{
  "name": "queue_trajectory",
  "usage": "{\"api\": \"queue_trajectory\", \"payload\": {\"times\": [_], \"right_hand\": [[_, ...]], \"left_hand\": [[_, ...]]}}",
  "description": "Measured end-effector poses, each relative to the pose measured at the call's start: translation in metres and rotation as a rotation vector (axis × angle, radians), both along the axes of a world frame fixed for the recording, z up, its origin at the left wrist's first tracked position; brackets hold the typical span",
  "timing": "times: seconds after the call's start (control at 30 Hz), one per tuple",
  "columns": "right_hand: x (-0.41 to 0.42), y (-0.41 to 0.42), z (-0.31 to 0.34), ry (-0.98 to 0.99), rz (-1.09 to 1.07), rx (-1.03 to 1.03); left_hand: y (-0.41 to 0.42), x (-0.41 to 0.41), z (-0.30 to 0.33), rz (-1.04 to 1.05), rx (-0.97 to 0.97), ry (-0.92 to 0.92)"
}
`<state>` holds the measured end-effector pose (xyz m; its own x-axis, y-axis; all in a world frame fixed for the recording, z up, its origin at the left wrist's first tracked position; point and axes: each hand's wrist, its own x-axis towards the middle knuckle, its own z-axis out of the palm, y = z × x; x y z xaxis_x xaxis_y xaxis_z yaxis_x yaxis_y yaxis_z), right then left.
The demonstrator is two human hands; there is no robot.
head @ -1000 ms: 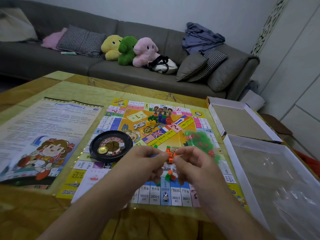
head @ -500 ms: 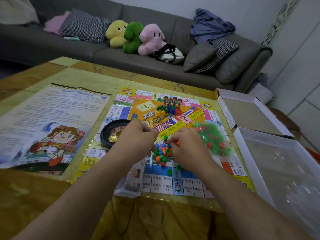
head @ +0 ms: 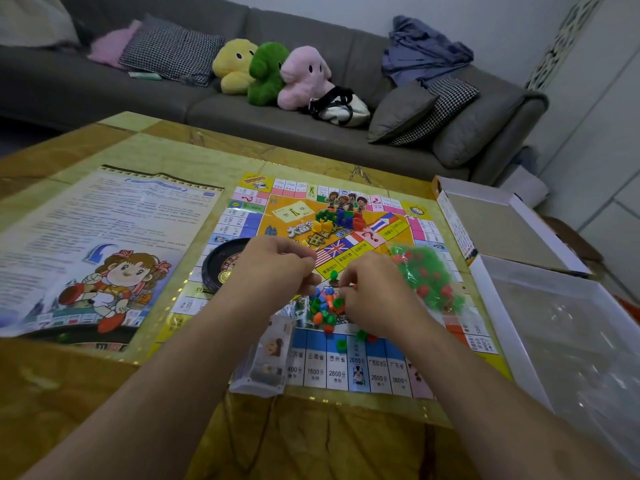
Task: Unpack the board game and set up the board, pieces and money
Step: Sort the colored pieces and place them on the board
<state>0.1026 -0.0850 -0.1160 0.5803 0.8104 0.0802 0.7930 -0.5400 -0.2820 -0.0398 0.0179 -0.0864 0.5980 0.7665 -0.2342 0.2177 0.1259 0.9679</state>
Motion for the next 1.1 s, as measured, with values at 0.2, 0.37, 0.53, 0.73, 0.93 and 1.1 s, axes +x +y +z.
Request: {"api": "queue_trajectory", "payload": {"times": [0.2, 0.37, 0.53, 0.73, 0.93, 1.1], "right_hand": [[-0.002, 0.009, -0.004, 0.085, -0.025, 0.143], [-0.010, 0.023, -0.007, -0.092, -0.037, 0.005], [-0.013, 0.032, -0.006, -0.092, -0.070, -0.057], [-0.014, 0.033, -0.003, 0.175, -0.004, 0.201], [-0.022, 0.040, -0.015, 0.030, 0.127, 0.080], [-0.020, 0.040, -0.013, 0.072, 0.112, 0.095]], "left_hand": [[0.001, -0.001, 0.002, 0.018, 0.029, 0.001], [0.001, 0.001, 0.005, 0.042, 0.003, -0.012], [0.004, 0.001, 0.006, 0.063, -0.026, -0.024], [0.007, -0.002, 0.005, 0.065, -0.009, -0.032], [0.005, -0.004, 0.004, 0.075, -0.043, -0.052], [0.007, -0.004, 0.003, 0.117, -0.233, -0.146]]}}
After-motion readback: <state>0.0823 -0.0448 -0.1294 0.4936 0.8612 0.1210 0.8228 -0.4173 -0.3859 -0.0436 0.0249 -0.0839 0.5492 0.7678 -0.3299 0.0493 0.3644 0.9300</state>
